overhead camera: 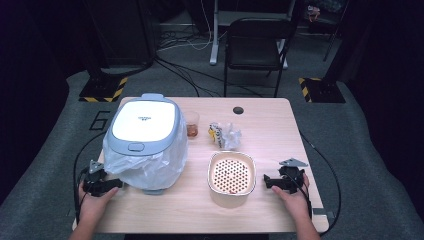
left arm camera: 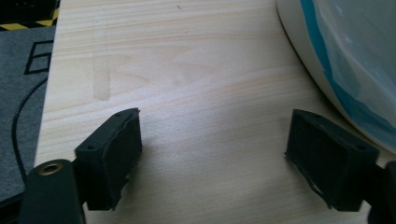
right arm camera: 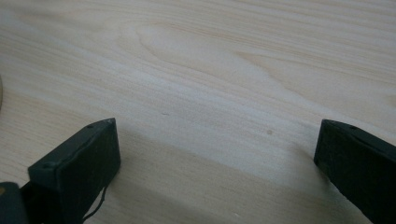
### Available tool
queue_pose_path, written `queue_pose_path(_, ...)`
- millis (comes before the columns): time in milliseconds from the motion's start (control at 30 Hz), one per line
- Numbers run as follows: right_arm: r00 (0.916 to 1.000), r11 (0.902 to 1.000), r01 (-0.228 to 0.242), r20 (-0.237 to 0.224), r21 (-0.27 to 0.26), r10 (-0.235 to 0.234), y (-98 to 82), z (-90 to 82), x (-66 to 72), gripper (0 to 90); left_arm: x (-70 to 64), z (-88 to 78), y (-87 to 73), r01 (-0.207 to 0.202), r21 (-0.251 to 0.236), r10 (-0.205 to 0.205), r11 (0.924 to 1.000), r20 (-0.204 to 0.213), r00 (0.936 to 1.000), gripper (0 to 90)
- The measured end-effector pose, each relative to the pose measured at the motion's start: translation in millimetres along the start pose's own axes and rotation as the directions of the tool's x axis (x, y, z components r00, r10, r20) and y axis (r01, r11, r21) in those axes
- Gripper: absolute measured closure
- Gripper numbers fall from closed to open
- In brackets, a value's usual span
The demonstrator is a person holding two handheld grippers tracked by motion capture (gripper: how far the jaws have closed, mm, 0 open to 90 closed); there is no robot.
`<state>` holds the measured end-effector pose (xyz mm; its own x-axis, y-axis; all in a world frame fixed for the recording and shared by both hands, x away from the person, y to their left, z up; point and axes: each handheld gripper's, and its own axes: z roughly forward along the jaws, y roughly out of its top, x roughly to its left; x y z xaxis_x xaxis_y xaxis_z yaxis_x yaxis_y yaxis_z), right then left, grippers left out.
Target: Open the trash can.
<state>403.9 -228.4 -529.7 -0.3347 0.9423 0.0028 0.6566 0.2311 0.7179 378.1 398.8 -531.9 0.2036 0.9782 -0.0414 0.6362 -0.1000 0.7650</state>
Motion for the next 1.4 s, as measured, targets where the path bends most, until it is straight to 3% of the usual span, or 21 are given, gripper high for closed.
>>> queue_pose_path(567, 1.0, 1.0, -0.004, -0.004, -0.005, 0.004, 0.4, -0.1, 0.8, 1.4, -0.9, -4.9, 1.6, 0.01, 0.016, -0.009, 0.9998, -0.014, 0.9999, 33.7)
queue_pose_path(700, 1.0, 0.9999, -0.009, 0.0, -0.008, 0.009, 0.3, -0.4, 1.2, 2.4, -2.0, -12.7, 3.2, 0.033, 0.003, -0.033, 0.9995, -0.009, 0.9994, 44.0)
queue_pose_path(833, 0.9999, 0.9993, -0.013, 0.009, -0.034, 0.013, -1.0, -4.3, 1.1, 16.2, -1.8, -27.8, 7.8, 0.03, -0.013, -0.03, 0.9995, -0.006, 0.9995, 48.1)
queue_pose_path(1067, 0.9995, 0.9995, -0.029, 0.011, -0.014, 0.029, 2.3, -10.5, 0.5, 28.5, -8.0, -52.8, 18.9, 0.014, -0.011, -0.014, 0.9998, 0.012, 0.9998, 46.6)
queue_pose_path(1133, 0.9994, 0.9996, -0.018, 0.03, -0.022, 0.018, 7.1, -19.1, 2.5, 37.5, -11.3, -59.5, 20.3, 0.001, -0.006, -0.001, 1.0, 0.028, 0.9996, 45.3)
queue_pose_path(1167, 0.9993, 0.9985, -0.004, 0.038, -0.054, 0.006, 14.8, -32.1, 4.6, 44.0, -13.6, -66.2, 20.4, -0.028, -0.01, 0.028, 0.9996, 0.023, 0.9993, 45.1)
queue_pose_path(1267, 1.0, 0.9951, 0.004, 0.001, -0.099, -0.004, 29.5, -50.7, 7.9, 51.5, -14.4, -74.0, 22.7, -0.022, -0.01, 0.023, 0.9997, 0.033, 0.9992, 46.4)
queue_pose_path(1400, 0.998, 0.9932, 0.037, -0.046, -0.11, -0.042, 53.4, -68.6, 20.9, 55.5, -14.3, -79.2, 29.8, -0.013, -0.017, 0.014, 0.9998, 0.048, 0.9987, 53.7)
